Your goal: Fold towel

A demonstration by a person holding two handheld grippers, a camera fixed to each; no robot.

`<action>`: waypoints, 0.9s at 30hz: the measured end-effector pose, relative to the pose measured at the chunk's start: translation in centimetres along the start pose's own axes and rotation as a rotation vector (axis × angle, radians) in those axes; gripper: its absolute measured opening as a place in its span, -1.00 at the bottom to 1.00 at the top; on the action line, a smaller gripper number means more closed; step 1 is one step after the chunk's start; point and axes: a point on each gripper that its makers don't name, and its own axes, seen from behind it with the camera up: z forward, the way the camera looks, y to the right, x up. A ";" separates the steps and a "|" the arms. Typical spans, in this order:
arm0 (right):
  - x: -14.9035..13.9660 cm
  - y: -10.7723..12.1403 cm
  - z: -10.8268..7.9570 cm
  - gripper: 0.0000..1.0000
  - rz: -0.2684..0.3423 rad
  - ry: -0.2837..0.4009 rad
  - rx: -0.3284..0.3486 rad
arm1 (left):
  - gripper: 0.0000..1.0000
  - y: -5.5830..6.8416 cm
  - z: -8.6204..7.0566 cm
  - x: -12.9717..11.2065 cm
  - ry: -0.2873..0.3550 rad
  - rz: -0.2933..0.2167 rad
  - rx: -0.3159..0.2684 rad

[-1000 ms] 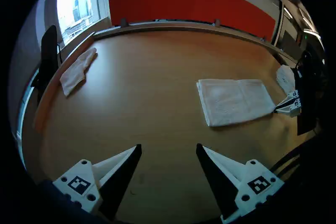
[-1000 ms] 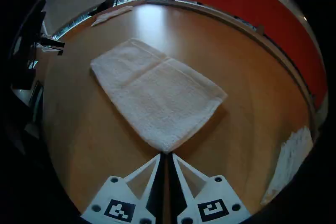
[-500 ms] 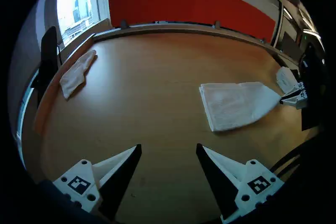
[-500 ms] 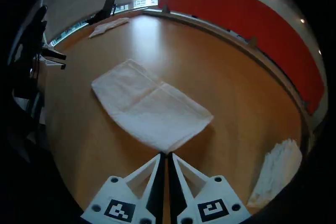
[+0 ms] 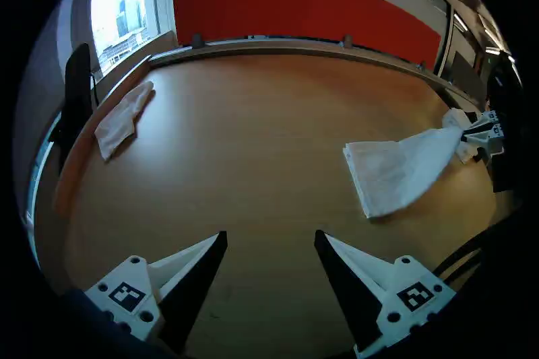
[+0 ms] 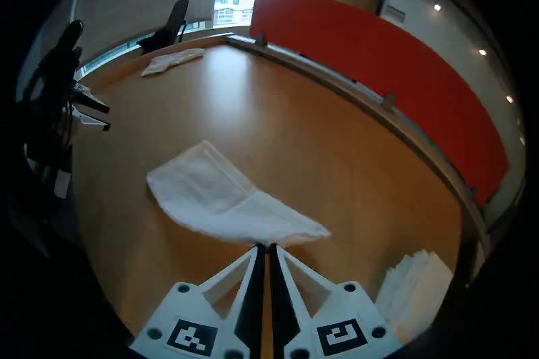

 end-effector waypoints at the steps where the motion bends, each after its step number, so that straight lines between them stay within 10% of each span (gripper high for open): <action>1: 0.2 0.1 -0.2 -0.91 -0.005 0.003 -0.003 | 0.93 0.0 0.0 0.0 0.001 0.000 0.000; 15: 2.1 -0.7 -0.6 -0.91 -0.056 0.032 0.010 | 0.93 0.0 -0.4 0.3 0.013 -0.003 0.000; 27: 5.2 -6.3 2.3 -0.91 -0.119 0.061 0.123 | 0.93 -0.7 -1.2 0.7 0.030 -0.017 0.011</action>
